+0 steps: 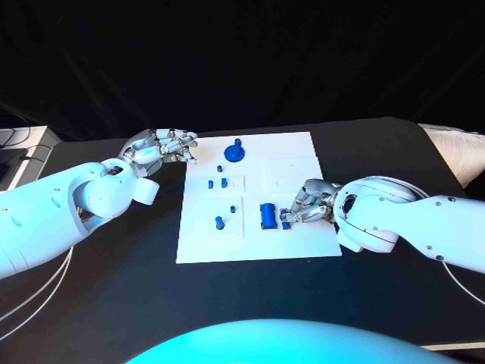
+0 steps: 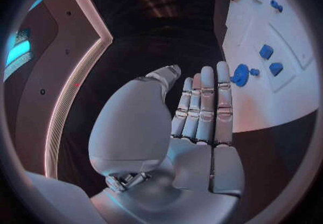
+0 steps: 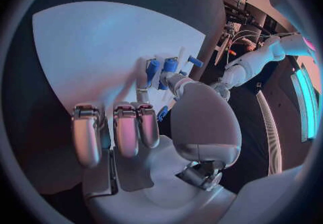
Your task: Assemble the parts on the task board
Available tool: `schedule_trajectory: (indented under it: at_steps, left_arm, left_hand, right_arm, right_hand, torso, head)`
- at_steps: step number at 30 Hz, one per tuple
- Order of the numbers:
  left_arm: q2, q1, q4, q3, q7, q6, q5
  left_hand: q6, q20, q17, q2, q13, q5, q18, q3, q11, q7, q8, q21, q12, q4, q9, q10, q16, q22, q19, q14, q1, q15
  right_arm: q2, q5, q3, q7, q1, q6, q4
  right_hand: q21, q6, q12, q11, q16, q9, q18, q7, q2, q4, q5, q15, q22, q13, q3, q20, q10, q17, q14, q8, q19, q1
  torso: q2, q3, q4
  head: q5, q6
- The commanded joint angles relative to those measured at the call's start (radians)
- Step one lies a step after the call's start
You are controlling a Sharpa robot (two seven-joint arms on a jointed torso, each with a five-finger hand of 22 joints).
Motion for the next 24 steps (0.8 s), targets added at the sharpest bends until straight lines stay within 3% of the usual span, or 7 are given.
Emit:
schedule_trajectory:
  at_steps: [1, 9, 14, 18, 24]
  left_arm:
    - [0.002, 0.000, 0.002, 0.001, 0.005, 0.018, 0.000]
    - [0.002, 0.000, 0.002, 0.001, 0.005, 0.016, 0.000]
    - [0.002, 0.000, 0.001, 0.001, 0.005, 0.015, 0.000]
    - [0.002, 0.000, 0.000, 0.001, 0.004, 0.014, 0.000]
    - [0.002, 0.000, -0.001, 0.001, 0.003, 0.015, 0.000]
  left_hand:
    - [-0.005, -0.001, 0.001, -0.001, -0.001, -0.002, 0.012, 0.001, -0.001, 0.002, 0.006, -0.006, -0.002, 0.004, -0.001, -0.004, -0.004, -0.001, 0.006, -0.001, 0.008, 0.005]
    - [-0.005, -0.001, 0.001, -0.001, -0.001, -0.002, 0.012, 0.001, -0.001, 0.002, 0.006, -0.006, -0.002, 0.004, -0.001, -0.004, -0.004, -0.001, 0.006, -0.001, 0.008, 0.005]
    - [-0.005, -0.001, 0.002, 0.001, -0.002, -0.002, 0.012, 0.001, -0.001, 0.002, 0.006, -0.008, -0.002, 0.006, -0.002, -0.006, -0.004, -0.002, 0.007, -0.001, 0.008, 0.005]
    - [-0.005, -0.001, 0.002, 0.001, -0.002, -0.002, 0.012, 0.001, -0.001, 0.002, 0.006, -0.008, -0.002, 0.006, -0.002, -0.006, -0.004, -0.002, 0.007, -0.001, 0.008, 0.005]
    - [-0.005, -0.001, 0.002, 0.002, -0.002, -0.002, 0.012, 0.001, 0.000, 0.002, 0.006, -0.009, -0.002, 0.007, -0.002, -0.006, -0.005, -0.003, 0.007, -0.001, 0.009, 0.005]
  right_arm:
    - [0.001, -0.018, 0.000, 0.006, -0.001, -0.006, 0.000]
    - [-0.007, -0.028, 0.000, 0.008, -0.001, -0.003, 0.007]
    - [-0.023, -0.029, 0.000, 0.012, -0.001, 0.021, 0.023]
    - [-0.036, -0.025, 0.000, 0.016, -0.001, 0.044, 0.037]
    - [-0.046, -0.027, 0.000, 0.017, -0.002, 0.059, 0.045]
  right_hand:
    - [-0.003, 0.000, 0.002, -0.004, 0.004, -0.002, -0.009, 0.003, 0.002, 0.012, -0.016, -0.005, 0.257, 0.263, -0.005, -0.006, 0.105, 0.263, 0.106, 0.003, 0.099, -0.010]
    - [-0.003, -0.002, 0.002, -0.004, 0.004, -0.004, -0.009, 0.002, -0.002, 0.028, -0.073, -0.005, 0.257, 0.263, -0.031, -0.006, 0.105, 0.263, 0.106, 0.007, 0.099, -0.004]
    - [0.001, -0.002, 0.002, -0.005, 0.004, -0.007, -0.010, 0.001, -0.010, 0.013, -0.130, -0.006, 0.258, 0.263, -0.062, -0.007, 0.105, 0.263, 0.106, 0.013, 0.100, 0.048]
    - [0.003, 0.001, 0.002, -0.007, 0.004, -0.013, -0.010, -0.001, -0.004, 0.017, -0.200, -0.007, 0.258, 0.263, -0.124, -0.008, 0.105, 0.263, 0.106, 0.019, 0.100, 0.094]
    - [0.004, 0.005, 0.002, -0.009, 0.004, -0.023, -0.011, -0.003, 0.017, 0.036, -0.263, -0.009, 0.259, 0.263, -0.206, -0.009, 0.105, 0.263, 0.106, 0.025, 0.101, 0.164]
  torso:
    - [0.000, 0.0006, 0.0002]
    - [-0.001, 0.0011, 0.0002]
    - [-0.001, 0.0017, 0.0007]
    - [-0.001, 0.0012, 0.0005]
    - [-0.001, 0.0015, -0.0013]
  head:
    - [-0.001, 0.000]
    - [0.001, 0.000]
    - [0.002, 0.000]
    - [0.004, -0.002]
    - [0.005, -0.002]
